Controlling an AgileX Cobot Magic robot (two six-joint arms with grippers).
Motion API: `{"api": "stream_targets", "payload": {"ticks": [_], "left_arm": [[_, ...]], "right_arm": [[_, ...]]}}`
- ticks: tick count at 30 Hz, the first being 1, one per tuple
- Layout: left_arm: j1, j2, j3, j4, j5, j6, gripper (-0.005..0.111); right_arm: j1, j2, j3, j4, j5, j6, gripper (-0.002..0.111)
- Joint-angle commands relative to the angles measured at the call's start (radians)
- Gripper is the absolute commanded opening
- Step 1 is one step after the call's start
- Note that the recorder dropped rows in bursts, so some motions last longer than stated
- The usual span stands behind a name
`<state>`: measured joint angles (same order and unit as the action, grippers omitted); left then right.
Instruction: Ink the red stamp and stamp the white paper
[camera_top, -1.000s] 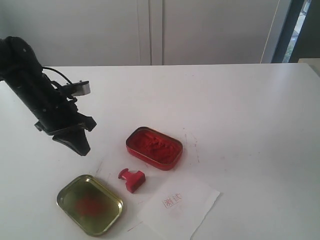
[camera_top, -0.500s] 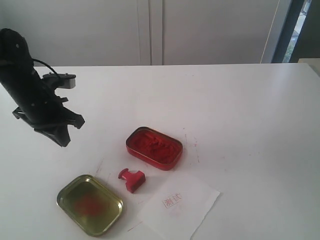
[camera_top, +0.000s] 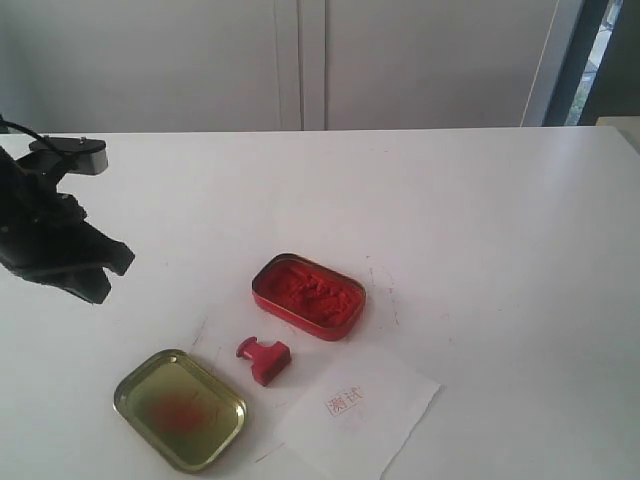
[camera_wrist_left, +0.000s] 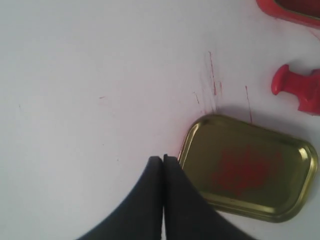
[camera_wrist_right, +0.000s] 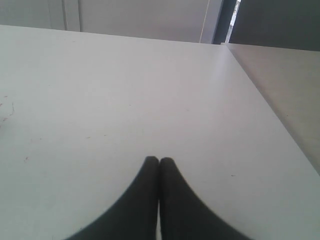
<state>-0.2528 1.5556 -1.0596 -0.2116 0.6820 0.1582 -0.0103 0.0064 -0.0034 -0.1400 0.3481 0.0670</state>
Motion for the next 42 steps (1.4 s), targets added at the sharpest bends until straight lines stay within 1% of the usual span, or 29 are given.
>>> {"api": "stream_targets", "payload": {"ticks": [1, 23, 29, 42], "left_arm": [[0.001, -0.088, 0.072, -0.012, -0.019, -0.009, 0.0], [0.001, -0.474, 0.326, -0.022, -0.058, -0.002, 0.0], [0.001, -0.538, 0.332, -0.02, -0.081, -0.002, 0.0], [0.001, -0.54, 0.332, -0.02, -0.083, -0.002, 0.0]], "right_arm": [[0.003, -0.006, 0.003, -0.008, -0.006, -0.002, 0.0], [0.003, -0.006, 0.003, -0.008, -0.006, -0.002, 0.0], [0.003, -0.006, 0.003, -0.008, -0.006, -0.002, 0.0], [0.003, -0.006, 0.003, -0.008, -0.006, -0.002, 0.0]]}}
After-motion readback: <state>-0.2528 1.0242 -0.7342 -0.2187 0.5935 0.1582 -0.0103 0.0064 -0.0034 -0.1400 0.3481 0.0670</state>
